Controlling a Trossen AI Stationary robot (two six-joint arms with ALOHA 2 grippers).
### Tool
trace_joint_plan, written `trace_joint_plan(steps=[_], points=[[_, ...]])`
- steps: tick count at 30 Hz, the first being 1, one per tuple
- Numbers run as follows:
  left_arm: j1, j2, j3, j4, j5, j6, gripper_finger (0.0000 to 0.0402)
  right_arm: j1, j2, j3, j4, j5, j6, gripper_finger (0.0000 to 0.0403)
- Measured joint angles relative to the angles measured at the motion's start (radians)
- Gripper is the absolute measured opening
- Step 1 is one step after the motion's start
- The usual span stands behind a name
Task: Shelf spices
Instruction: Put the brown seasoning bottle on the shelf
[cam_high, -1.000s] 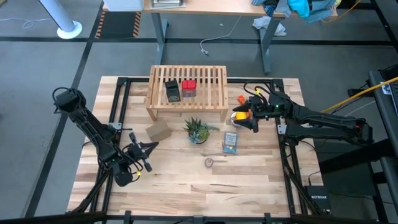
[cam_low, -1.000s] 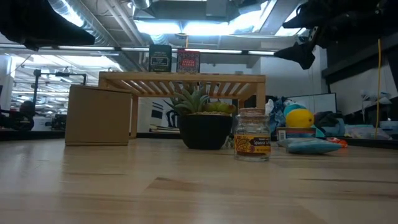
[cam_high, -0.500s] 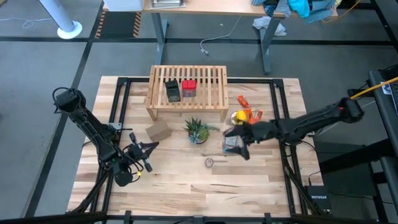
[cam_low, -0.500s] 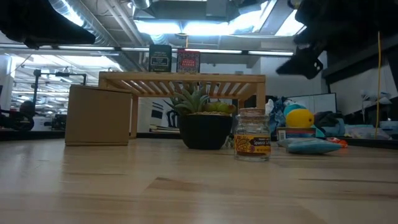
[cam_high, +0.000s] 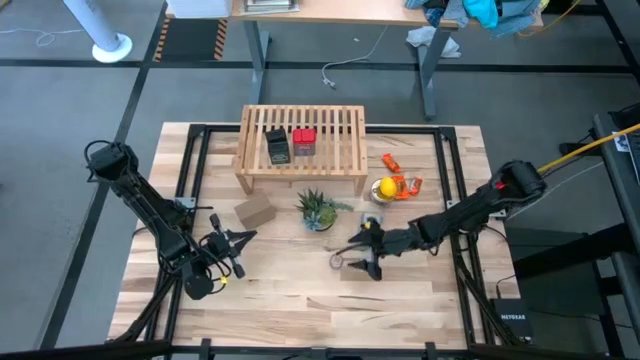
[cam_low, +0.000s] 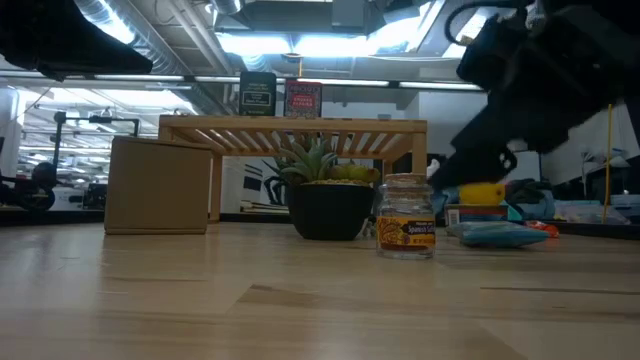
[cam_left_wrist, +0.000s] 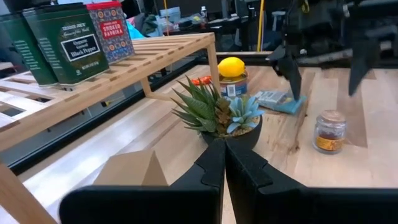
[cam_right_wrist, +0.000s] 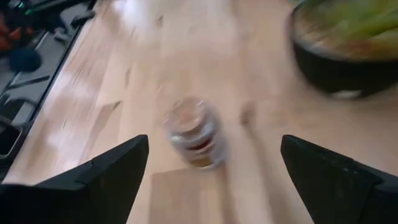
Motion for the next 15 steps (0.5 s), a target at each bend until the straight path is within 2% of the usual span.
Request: trace_joint_plan(steps=[4,15], points=[[0.0,0.0,0.0,0.002,0.003,-0.001,0.0005,0.022,0.102,0.042,0.016,-0.029,0.047,0.0373],[0.0,0.0,0.0,0.015,0.004,0.002,0.0005,0.037,0.294,0.17,0.015,0.011,0.019,0.0373]])
